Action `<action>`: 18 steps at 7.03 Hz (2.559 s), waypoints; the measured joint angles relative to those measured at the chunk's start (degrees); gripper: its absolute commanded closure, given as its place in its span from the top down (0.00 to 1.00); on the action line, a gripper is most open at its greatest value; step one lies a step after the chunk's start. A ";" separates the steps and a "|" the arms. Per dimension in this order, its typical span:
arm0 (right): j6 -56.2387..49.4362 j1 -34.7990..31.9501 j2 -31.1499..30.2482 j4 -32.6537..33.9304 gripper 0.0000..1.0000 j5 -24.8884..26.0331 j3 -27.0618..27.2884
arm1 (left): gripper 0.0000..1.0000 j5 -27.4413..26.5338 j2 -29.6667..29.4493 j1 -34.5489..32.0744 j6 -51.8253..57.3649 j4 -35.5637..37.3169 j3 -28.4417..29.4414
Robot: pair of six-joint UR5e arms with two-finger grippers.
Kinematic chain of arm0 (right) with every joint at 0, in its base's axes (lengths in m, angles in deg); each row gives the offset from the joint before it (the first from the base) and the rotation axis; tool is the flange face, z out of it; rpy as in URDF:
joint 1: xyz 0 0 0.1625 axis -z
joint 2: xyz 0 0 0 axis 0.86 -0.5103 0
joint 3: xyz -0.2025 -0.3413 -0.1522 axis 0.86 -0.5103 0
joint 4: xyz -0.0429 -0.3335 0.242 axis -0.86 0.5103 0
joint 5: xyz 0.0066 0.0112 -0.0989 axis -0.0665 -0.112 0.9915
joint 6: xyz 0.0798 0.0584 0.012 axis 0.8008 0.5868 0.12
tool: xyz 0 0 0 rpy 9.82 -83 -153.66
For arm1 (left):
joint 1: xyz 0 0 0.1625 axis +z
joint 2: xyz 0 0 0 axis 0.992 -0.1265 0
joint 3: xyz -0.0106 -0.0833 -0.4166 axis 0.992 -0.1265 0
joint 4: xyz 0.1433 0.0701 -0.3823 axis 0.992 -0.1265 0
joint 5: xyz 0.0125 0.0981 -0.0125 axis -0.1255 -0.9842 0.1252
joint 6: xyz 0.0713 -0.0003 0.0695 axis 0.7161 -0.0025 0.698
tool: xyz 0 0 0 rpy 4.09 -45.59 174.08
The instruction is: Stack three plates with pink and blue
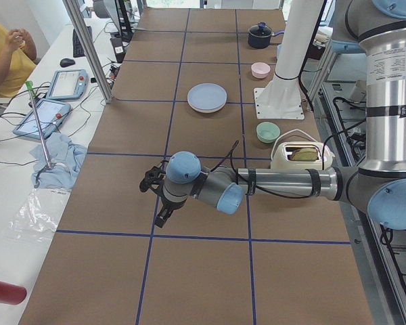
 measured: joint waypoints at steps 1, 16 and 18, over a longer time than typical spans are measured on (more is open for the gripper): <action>0.10 -0.15 -0.15 0.25 1.00 0.49 0.00 | 0.99 -0.05 -1.28 -1.73 0.37 4.11 -0.53; 0.59 4.57 6.37 4.03 1.00 -3.21 0.95 | 1.00 0.55 -1.31 -2.57 0.03 4.39 -8.76; 0.82 5.11 6.38 4.16 1.00 -3.03 2.42 | 1.00 0.56 -1.35 -2.58 0.02 4.32 -8.85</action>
